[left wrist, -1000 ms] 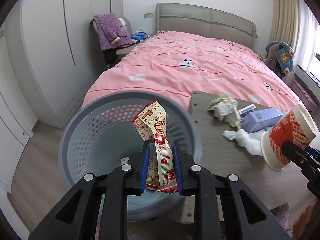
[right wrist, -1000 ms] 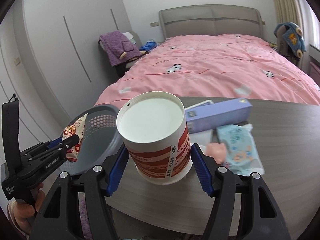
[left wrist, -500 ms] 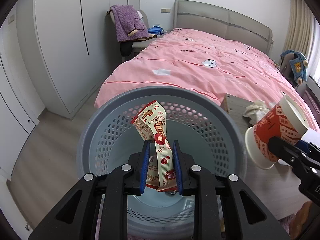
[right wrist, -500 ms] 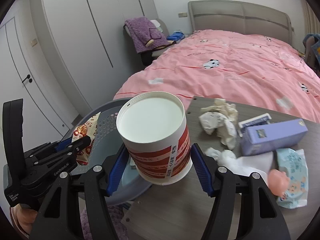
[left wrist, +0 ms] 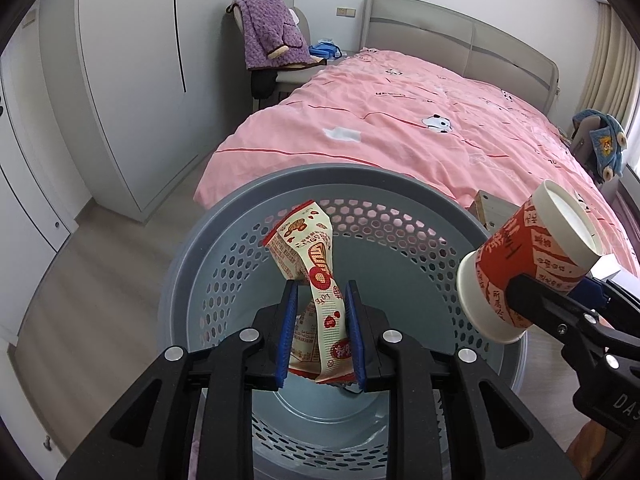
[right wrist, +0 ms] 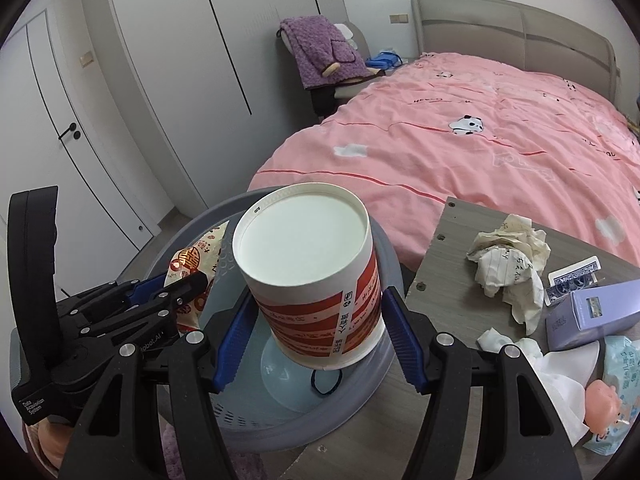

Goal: Collect trash
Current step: 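Open both tools to drop the wrapper and cup into the basket, then move both open tools away from the basket back over the table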

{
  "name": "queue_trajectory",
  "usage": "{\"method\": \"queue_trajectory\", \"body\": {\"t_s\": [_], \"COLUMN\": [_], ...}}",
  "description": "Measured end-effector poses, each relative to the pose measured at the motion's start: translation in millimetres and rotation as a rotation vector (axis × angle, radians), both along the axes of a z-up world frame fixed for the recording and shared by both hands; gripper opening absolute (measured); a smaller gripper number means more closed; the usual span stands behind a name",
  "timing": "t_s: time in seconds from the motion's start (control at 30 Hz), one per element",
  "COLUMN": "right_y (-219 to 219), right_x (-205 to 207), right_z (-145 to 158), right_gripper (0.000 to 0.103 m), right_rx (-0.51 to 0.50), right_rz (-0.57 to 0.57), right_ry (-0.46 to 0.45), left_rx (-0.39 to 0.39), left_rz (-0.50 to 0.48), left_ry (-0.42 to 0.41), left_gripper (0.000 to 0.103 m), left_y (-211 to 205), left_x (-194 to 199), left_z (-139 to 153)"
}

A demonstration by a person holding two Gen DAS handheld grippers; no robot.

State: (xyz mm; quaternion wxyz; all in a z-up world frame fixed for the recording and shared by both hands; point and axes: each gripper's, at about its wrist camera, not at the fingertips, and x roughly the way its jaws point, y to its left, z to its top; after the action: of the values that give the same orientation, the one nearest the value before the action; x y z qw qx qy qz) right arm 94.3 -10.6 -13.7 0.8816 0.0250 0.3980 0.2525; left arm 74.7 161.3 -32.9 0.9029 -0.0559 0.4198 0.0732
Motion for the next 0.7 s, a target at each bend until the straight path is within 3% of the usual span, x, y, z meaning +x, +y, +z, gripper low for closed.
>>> {"method": "queue_trajectory", "body": {"t_s": [0.07,0.13,0.23,0.33,0.7], "right_y": [0.7,0.7,-0.8,-0.3,1.1], "right_x": [0.7,1.1,1.9,1.3,-3.9], "right_z": [0.1,0.4,1.4,2.2,5.1], "right_gripper": [0.064,0.064,0.073,0.076,0.076], "right_rx": [0.001,0.000,0.006,0.004,-0.002], "right_rz": [0.001,0.001,-0.006,-0.011,-0.011], "right_ry": [0.001,0.000,-0.013,-0.021,-0.022], "left_rx": [0.007,0.012,0.021,0.031,0.045], "left_rz": [0.004,0.006,0.017,0.026,0.050], "left_ry": [-0.006,-0.010,-0.019,-0.023,-0.021], "left_gripper": [0.026,0.035,0.049,0.054,0.056], "left_y": [-0.5,-1.8,-0.7,1.1,9.2], "left_x": [0.6,-0.5,-3.5,-4.9,-15.1], "left_z": [1.3,2.4,4.9,7.5,11.2]}}
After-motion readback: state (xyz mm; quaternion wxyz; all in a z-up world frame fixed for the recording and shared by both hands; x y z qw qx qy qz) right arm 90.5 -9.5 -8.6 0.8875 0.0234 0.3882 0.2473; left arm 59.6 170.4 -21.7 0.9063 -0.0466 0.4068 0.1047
